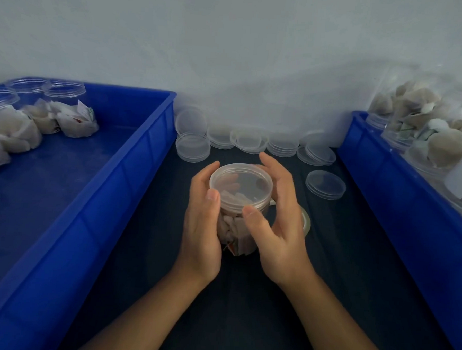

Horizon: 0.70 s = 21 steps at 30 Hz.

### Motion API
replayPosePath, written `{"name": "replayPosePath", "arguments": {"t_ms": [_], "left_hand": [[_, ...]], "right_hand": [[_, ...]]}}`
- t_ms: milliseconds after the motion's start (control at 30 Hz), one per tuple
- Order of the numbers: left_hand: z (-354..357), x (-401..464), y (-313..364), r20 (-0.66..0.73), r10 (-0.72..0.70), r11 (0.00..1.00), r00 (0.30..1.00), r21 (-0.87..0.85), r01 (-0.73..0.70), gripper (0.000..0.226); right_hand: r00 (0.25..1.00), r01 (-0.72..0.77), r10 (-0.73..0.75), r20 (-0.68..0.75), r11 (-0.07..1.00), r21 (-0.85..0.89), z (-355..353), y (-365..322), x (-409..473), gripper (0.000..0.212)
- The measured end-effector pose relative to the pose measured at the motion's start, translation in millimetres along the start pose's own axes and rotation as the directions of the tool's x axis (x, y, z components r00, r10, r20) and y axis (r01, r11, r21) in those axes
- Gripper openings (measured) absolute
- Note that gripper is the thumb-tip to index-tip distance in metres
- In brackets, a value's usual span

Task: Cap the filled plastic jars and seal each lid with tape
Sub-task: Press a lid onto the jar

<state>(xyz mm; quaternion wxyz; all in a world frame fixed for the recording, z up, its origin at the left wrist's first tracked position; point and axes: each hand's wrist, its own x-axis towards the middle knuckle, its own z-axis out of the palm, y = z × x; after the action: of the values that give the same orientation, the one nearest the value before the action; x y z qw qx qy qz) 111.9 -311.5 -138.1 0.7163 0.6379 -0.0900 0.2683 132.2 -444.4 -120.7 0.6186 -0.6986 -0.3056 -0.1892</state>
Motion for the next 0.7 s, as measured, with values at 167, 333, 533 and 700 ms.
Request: {"name": "replayPosePath", "arguments": {"t_ms": [167, 333, 533, 700], "left_hand": [[0.2, 0.1, -1.9, -0.023, 0.019, 0.994, 1.0, 0.111, -0.017, 0.047], [2.1, 2.1, -0.1, -0.044, 0.016, 0.996, 0.999, 0.085, -0.012, 0.049], [1.0, 2.7, 3.3, -0.004, -0.041, 0.999, 0.999, 0.018, 0.041, 0.059], [1.9, 3.1, 2.4, 0.001, -0.035, 0.999, 0.999, 0.016, 0.035, 0.061]], "right_hand": [[1.0, -0.014, 0.011, -0.021, 0.983, -0.184, 3.0, -0.9, -0.5, 0.079], [0.999, -0.022, 0.022, 0.024, 1.0, 0.022, -0.2, 1.1, -2.4, 0.078], [0.999, -0.012, 0.003, -0.041, 0.977, -0.212, 2.2, -1.2, 1.1, 0.089], [0.999, -0.023, 0.025, 0.048, 0.999, -0.035, -1.5, 0.0, -2.7, 0.083]]}}
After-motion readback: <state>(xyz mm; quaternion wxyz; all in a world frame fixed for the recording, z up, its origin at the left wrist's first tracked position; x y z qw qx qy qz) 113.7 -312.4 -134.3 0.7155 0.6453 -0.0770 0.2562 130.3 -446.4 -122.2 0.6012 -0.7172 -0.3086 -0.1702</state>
